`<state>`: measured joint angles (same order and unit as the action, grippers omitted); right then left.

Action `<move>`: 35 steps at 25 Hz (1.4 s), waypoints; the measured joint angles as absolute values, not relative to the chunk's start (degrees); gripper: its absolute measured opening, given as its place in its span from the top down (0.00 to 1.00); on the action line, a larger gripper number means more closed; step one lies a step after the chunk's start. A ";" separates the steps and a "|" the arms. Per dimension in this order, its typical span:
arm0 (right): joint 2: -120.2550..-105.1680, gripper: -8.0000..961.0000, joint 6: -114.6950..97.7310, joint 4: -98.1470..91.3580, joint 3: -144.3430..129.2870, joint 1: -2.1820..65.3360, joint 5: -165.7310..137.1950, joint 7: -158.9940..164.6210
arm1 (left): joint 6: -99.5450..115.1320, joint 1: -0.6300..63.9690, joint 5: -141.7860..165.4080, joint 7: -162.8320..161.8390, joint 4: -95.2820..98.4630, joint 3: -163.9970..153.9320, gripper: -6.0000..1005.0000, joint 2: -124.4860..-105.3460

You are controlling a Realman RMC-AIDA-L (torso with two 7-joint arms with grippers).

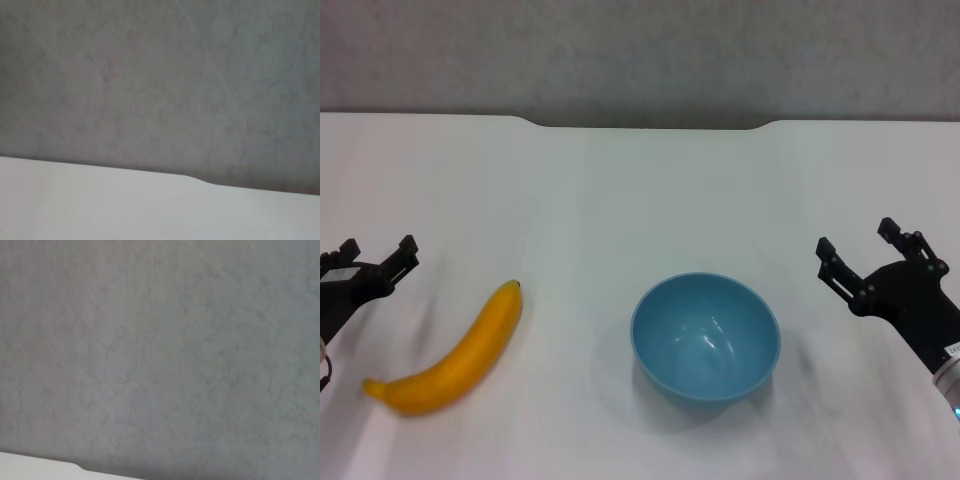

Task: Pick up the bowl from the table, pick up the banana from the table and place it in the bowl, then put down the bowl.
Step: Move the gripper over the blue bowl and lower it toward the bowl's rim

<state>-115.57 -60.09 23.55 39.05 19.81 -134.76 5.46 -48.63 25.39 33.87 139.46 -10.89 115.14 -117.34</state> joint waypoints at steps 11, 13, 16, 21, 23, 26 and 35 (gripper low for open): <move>-115.57 0.09 -60.02 23.55 39.15 19.96 -134.38 5.51 | -48.81 25.78 34.19 139.22 -10.69 115.05 0.14 -117.42; -115.58 0.09 -60.01 23.56 39.19 19.87 -134.37 5.52 | -48.89 25.85 34.30 139.18 -10.68 115.04 0.14 -117.48; -115.58 0.09 -60.03 23.56 39.18 19.92 -133.97 5.53 | -49.24 25.94 34.09 139.06 -10.68 115.04 0.14 -117.54; -115.50 0.09 -58.94 23.94 39.14 20.14 -133.63 5.94 | -49.48 25.89 34.28 138.58 -10.65 115.04 0.14 -117.48; -115.11 0.09 -56.40 25.47 39.10 20.58 -133.82 6.12 | -49.49 25.52 34.12 138.58 -10.64 115.04 0.14 -117.40; -114.20 0.09 -51.65 29.44 39.41 21.20 -134.41 5.68 | -49.47 24.79 33.97 138.54 -10.68 115.10 0.15 -117.25; -106.71 0.09 -27.16 53.67 45.48 19.60 -136.48 1.13 | -49.32 24.13 34.01 138.54 -10.95 115.12 0.15 -117.17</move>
<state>-106.71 -27.16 53.67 45.47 19.60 -136.48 1.13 -49.32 24.13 34.01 138.55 -10.95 115.12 -117.17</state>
